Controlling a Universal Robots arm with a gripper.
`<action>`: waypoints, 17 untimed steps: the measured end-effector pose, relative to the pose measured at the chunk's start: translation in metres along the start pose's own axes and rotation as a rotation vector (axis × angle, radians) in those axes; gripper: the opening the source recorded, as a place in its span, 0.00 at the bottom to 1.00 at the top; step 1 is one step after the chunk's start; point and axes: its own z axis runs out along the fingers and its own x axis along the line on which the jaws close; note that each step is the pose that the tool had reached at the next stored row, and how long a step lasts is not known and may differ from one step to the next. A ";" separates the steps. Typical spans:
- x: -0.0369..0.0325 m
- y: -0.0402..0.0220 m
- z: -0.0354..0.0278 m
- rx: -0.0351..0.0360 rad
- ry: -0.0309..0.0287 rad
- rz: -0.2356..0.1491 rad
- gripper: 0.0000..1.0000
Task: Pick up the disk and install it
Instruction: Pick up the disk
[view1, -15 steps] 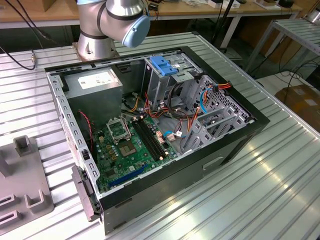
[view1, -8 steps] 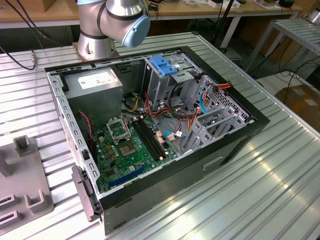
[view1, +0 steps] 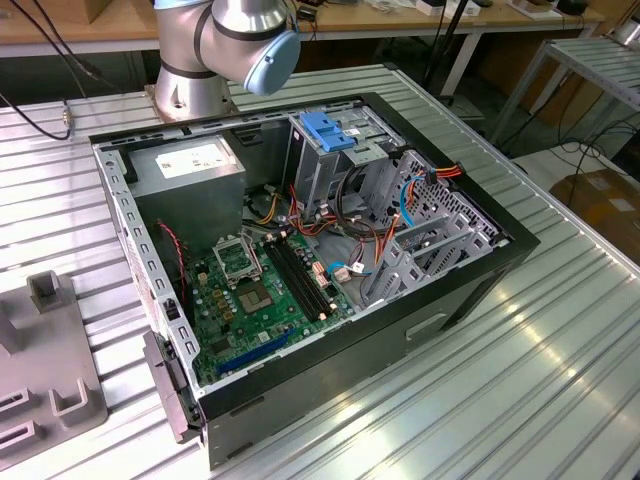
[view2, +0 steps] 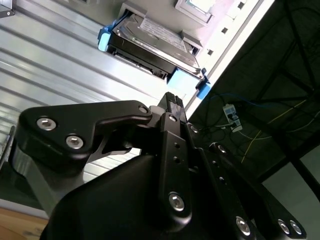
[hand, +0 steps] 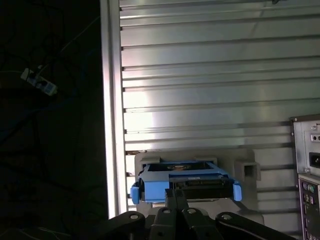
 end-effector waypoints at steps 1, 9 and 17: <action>0.0000 0.0000 -0.0001 0.0004 0.0005 -0.011 0.10; 0.0000 0.0000 0.0000 0.0046 0.0057 -0.139 0.10; 0.0000 0.0000 0.0000 0.0103 0.0126 -0.313 0.10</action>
